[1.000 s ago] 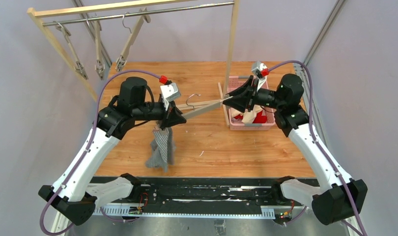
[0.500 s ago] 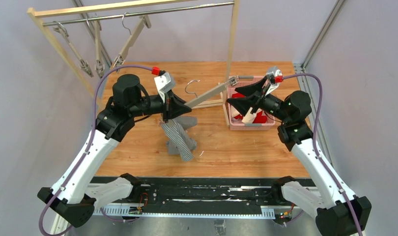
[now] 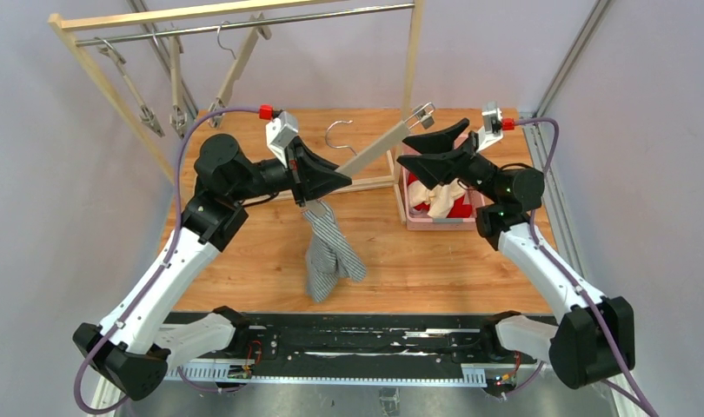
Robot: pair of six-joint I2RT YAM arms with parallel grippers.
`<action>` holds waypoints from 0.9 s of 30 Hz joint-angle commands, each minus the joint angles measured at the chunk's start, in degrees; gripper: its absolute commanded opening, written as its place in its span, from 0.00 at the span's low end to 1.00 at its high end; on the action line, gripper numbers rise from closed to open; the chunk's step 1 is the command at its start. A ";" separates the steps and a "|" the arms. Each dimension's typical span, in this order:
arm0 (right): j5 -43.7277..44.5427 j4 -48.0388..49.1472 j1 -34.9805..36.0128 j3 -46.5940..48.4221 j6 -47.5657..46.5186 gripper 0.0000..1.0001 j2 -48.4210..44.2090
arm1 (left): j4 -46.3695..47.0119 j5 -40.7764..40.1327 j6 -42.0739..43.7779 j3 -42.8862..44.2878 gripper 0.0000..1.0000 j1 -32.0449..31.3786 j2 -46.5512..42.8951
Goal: Remove the underwear clipped to the hanger
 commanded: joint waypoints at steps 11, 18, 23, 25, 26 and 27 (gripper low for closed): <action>-0.08 15.55 8.89 7.06 4.63 0.59 7.61 | 9.23 0.01 -5.00 -1.52 0.00 -0.45 2.16; -0.11 7.19 13.35 11.08 -4.04 0.51 6.87 | 9.28 -0.49 -5.25 -1.86 0.00 -0.51 1.49; 0.87 8.73 13.94 12.25 -4.34 0.39 8.42 | 10.10 0.58 -6.07 -1.62 0.00 -0.52 0.91; 1.14 9.96 13.97 12.69 -4.23 0.35 8.98 | 11.18 0.59 -6.95 -2.03 0.00 -0.52 0.44; 1.10 10.48 13.96 13.18 -4.16 0.33 9.18 | 11.63 0.65 -7.36 -2.31 0.00 -0.52 0.32; 1.19 10.81 14.00 13.67 -4.21 0.30 9.38 | 12.09 0.70 -7.80 -2.49 0.00 -0.52 0.16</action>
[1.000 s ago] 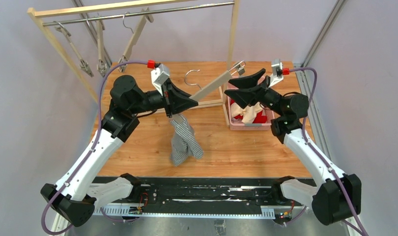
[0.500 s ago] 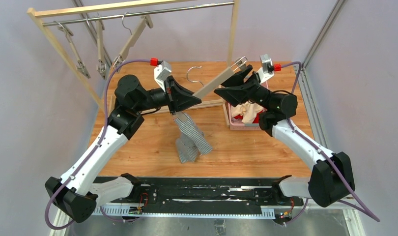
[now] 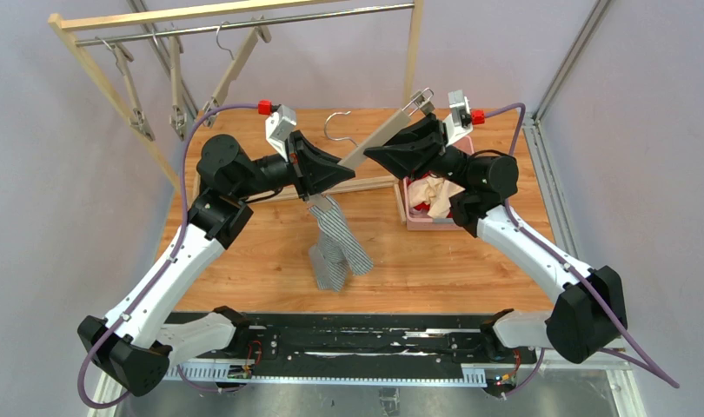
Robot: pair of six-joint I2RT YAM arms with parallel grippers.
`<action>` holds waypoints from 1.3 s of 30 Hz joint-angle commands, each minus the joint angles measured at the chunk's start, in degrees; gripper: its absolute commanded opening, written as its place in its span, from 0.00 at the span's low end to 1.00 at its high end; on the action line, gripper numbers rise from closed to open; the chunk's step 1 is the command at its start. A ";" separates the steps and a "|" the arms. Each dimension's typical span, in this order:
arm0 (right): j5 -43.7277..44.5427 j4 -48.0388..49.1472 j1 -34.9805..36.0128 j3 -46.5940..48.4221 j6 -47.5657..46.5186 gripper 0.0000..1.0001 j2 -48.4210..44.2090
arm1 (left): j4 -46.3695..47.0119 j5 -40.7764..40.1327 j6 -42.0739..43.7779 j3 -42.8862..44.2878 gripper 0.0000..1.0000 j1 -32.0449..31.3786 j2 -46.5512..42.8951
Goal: Remove the underwear clipped to the hanger
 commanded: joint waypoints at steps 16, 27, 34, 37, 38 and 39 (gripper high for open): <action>1.33 11.38 3.53 7.97 1.74 0.01 4.69 | 7.63 1.51 -4.69 -2.76 0.00 -0.49 -1.38; 2.34 13.70 4.16 7.67 3.27 0.49 5.17 | 7.63 2.19 -3.98 -3.12 0.00 -0.49 -2.78; 1.86 10.49 4.78 8.64 2.10 0.04 5.09 | 7.63 1.32 -3.95 -3.88 0.00 -0.49 -3.79; 2.03 8.04 5.55 8.36 0.09 0.01 4.28 | 7.63 0.54 -4.41 -4.10 0.00 -0.50 -3.52; 2.52 7.00 5.88 8.01 -1.04 0.00 3.71 | 7.65 0.11 -4.58 -4.23 0.01 -0.49 -3.41; 3.22 5.78 6.14 7.42 -2.82 0.01 2.87 | 7.68 -0.11 -4.65 -4.35 0.04 -0.49 -3.31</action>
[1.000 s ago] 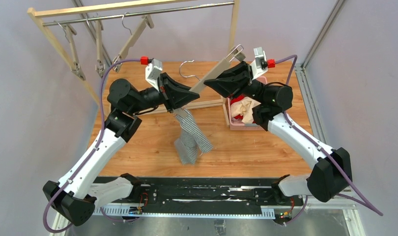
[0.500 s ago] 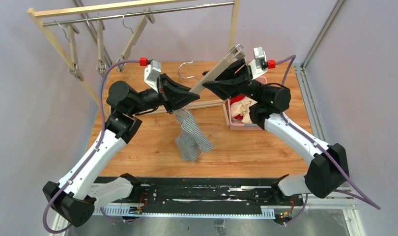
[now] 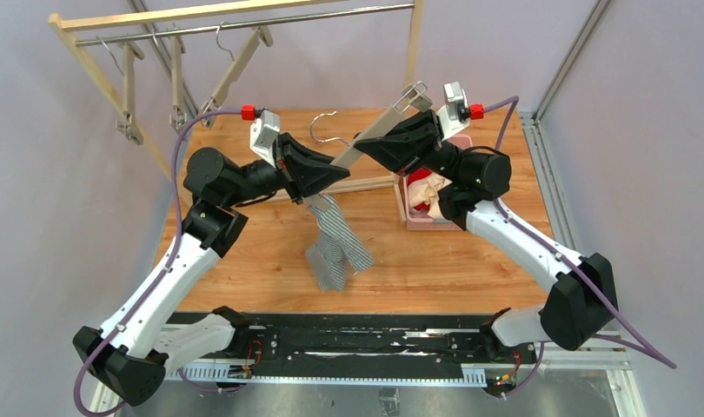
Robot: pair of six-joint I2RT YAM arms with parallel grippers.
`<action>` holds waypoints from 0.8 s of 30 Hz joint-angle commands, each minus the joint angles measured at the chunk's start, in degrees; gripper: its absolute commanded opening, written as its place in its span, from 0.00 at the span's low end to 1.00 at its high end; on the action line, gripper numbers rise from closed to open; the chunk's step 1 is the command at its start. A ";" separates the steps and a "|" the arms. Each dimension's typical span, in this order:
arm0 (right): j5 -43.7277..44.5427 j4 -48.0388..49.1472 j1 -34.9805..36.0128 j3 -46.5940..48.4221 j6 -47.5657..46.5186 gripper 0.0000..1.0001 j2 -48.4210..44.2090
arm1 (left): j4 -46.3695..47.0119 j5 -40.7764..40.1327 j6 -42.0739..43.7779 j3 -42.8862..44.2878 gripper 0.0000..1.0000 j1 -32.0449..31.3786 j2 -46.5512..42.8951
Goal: Remove the underwear clipped to the hanger
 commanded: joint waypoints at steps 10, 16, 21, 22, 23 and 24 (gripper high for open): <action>1.76 -9.83 3.00 -1.32 -13.11 0.01 -10.04 | -19.61 -8.79 12.08 1.81 0.51 -0.63 -1.28; 1.78 -12.10 3.02 -2.19 -14.62 0.00 -12.88 | -21.93 -10.73 15.24 0.94 0.56 -0.63 -3.82; 2.57 -13.19 3.08 -2.84 -15.79 0.01 -13.65 | -22.18 -8.29 15.17 0.68 0.52 -0.63 -4.58; 2.66 -13.33 3.03 -2.87 -15.88 0.01 -13.63 | -22.30 -8.03 15.28 0.55 0.48 -0.63 -4.67; 2.75 -13.44 3.12 -2.90 -16.01 0.01 -13.67 | -22.44 -7.68 15.41 0.45 0.41 -0.63 -4.75; 2.84 -13.54 3.12 -2.93 -16.00 0.01 -13.59 | -22.60 -7.15 15.66 0.41 0.30 -0.63 -4.72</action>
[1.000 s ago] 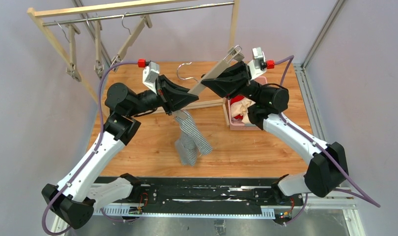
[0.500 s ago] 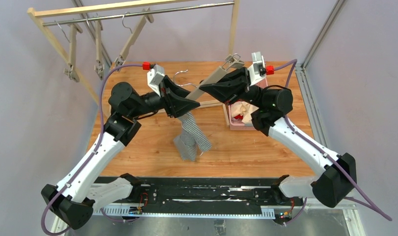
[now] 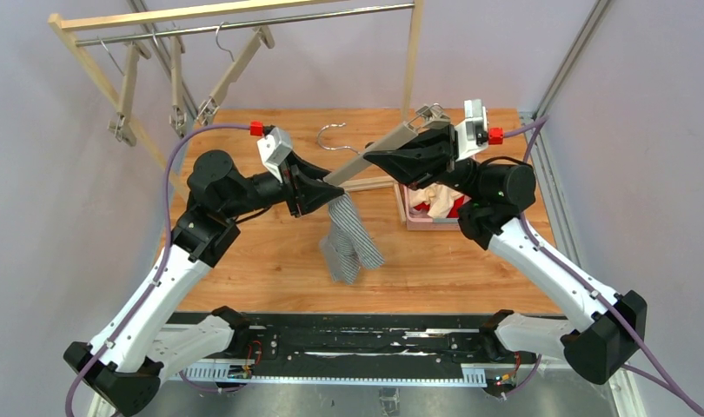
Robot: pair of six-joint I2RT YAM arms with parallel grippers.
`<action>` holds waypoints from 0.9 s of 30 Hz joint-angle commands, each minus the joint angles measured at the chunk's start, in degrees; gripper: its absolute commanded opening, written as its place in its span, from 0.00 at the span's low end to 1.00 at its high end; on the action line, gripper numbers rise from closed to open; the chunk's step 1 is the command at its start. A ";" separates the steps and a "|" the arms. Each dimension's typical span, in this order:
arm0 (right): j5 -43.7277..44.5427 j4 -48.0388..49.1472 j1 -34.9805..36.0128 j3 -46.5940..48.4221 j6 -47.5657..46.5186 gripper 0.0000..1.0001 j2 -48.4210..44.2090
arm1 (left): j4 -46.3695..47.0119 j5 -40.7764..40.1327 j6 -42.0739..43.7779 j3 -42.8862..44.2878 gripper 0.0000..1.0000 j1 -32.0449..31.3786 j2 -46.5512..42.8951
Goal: Remove the underwear clipped to the hanger
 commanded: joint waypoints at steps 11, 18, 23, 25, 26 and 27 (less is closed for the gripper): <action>0.69 0.06 0.75 -0.27 -0.86 0.01 -1.56 | -2.23 -1.39 2.26 4.01 0.43 0.03 -0.88; 0.45 -0.49 0.81 0.22 -0.76 0.01 -1.19 | 0.37 0.66 1.82 6.82 0.47 0.03 -1.51; 0.10 0.44 0.79 0.78 0.21 0.01 -0.25 | 0.27 2.18 1.49 7.24 0.46 0.03 -0.02; -0.07 0.71 0.84 1.16 0.50 0.00 0.13 | 1.06 3.75 0.63 7.19 0.45 0.03 0.81; -0.08 0.75 0.81 1.17 0.55 0.01 0.25 | 1.49 4.30 0.33 7.05 0.43 0.03 1.17; -0.08 0.84 0.78 1.33 0.66 0.01 0.35 | 1.89 4.70 -0.01 7.00 0.42 0.03 1.53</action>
